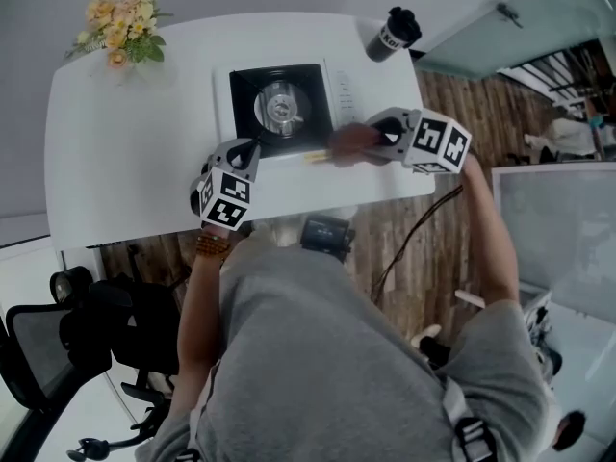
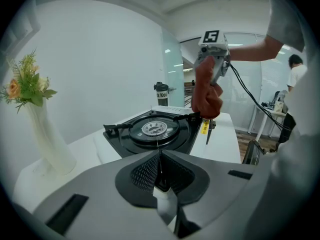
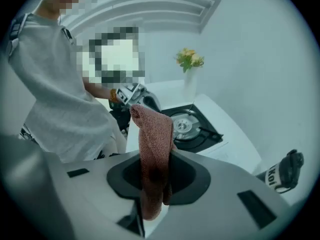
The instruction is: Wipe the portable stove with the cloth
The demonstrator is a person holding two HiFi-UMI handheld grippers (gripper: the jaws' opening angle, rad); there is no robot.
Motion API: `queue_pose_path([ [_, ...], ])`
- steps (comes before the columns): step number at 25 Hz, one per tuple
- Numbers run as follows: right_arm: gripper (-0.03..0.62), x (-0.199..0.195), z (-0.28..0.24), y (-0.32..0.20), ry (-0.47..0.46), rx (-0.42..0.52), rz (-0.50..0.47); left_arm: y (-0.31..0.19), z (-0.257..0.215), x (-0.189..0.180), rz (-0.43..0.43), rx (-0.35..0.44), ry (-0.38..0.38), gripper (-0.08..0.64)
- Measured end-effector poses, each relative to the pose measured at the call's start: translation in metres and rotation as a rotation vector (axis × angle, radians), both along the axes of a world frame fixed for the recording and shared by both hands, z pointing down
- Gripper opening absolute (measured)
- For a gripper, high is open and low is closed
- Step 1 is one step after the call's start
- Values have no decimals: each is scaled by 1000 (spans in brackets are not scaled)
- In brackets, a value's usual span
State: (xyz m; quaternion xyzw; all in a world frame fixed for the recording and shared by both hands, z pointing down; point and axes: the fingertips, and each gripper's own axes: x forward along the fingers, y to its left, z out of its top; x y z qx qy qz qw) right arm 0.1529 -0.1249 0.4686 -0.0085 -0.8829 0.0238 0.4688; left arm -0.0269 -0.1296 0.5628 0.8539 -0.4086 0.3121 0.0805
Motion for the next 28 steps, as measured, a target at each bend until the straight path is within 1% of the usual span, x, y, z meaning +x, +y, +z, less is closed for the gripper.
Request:
queue_pose_path([
  [3,94,-13,-22,-51,-46,90,49,1,0,1,5,-2,1,41],
  [5,94,-19,-32,-90,-42,195,109,1,1,1,8,-4,2,41],
  [9,94,-29,-32,-165,21,440,238,0,1,0,6,-3,2,41],
  [10,94,-31,-28,-178,42,483,265,0,1,0,5,-2,1,41],
  [12,94,-34,-13,-198,77,530,312,0,1,0,4,0,2,41],
  [14,94,-36,5,-209,105,525,353,0,1,1,4,0,3,41],
  [17,94,-37,42,-209,144,427,387,1,1,2,2,2,4,41],
  [20,94,-38,74,-198,173,341,386,1,0,2,1,1,4,41],
  [25,89,-39,89,-187,172,297,409,0,0,1,1,8,0,41],
  [28,89,-45,89,-180,190,277,374,0,0,0,-1,11,-1,41],
])
